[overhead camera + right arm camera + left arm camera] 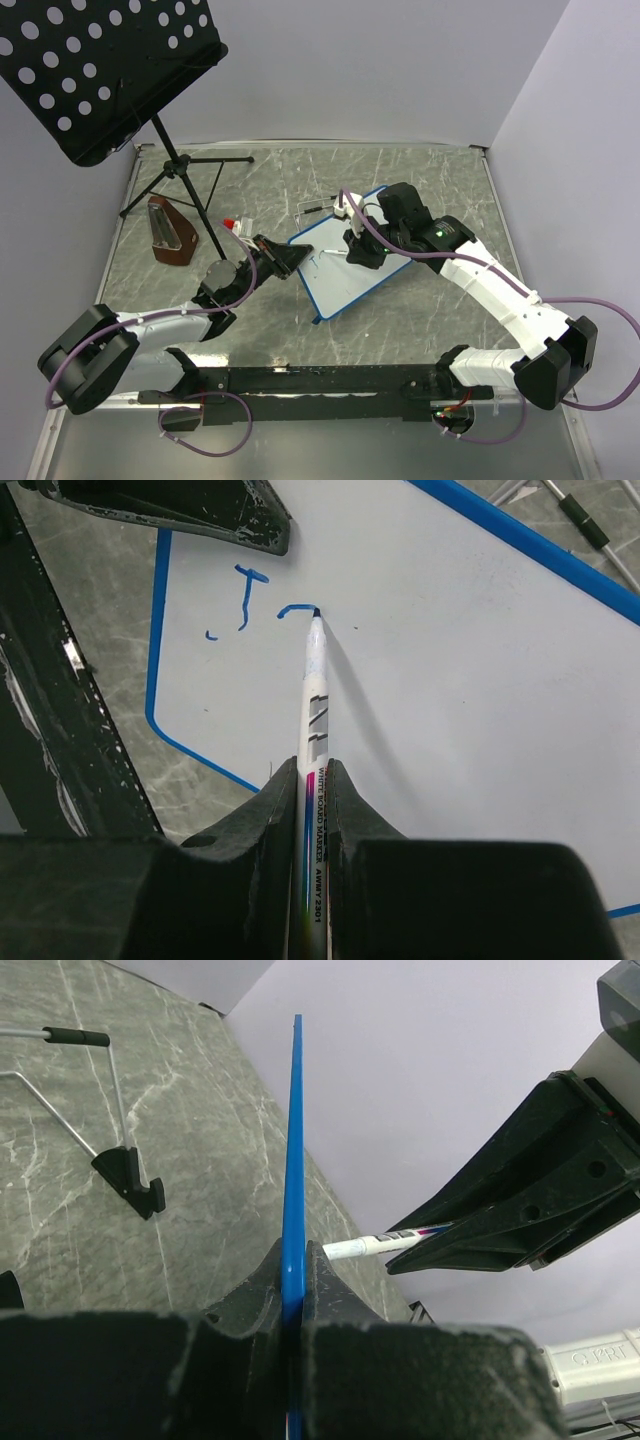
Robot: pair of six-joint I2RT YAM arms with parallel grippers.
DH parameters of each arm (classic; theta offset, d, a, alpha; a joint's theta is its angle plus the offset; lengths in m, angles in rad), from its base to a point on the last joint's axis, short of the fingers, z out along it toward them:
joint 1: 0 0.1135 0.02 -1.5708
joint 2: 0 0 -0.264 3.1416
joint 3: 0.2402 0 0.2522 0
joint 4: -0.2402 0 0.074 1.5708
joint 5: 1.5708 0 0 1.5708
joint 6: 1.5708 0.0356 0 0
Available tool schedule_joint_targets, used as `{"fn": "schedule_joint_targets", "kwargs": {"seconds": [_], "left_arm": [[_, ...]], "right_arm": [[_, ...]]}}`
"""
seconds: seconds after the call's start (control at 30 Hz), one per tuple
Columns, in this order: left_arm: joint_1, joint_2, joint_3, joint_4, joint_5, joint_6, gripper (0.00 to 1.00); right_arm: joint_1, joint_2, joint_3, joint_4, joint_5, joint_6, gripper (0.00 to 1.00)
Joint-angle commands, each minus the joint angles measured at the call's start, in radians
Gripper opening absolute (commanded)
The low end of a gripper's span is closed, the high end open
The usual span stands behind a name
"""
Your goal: Write a sentence on the whiteboard
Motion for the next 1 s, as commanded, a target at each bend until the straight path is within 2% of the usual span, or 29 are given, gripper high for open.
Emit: {"fn": "schedule_joint_targets", "kwargs": {"seconds": [0.0,0.63,0.97], "left_arm": [[-0.006,-0.059,0.022,0.18,0.001,-0.031,0.01],[-0.004,-0.057,0.019,0.184,0.0,-0.036,0.01],[-0.004,-0.044,0.02,0.195,0.009,-0.045,0.01]], "right_arm": [[-0.004,-0.014,0.003,-0.011,0.037,-0.014,0.0],[-0.002,-0.012,-0.003,-0.089,-0.033,-0.068,0.0],[0.005,0.022,0.043,-0.075,-0.071,-0.056,0.0]]}}
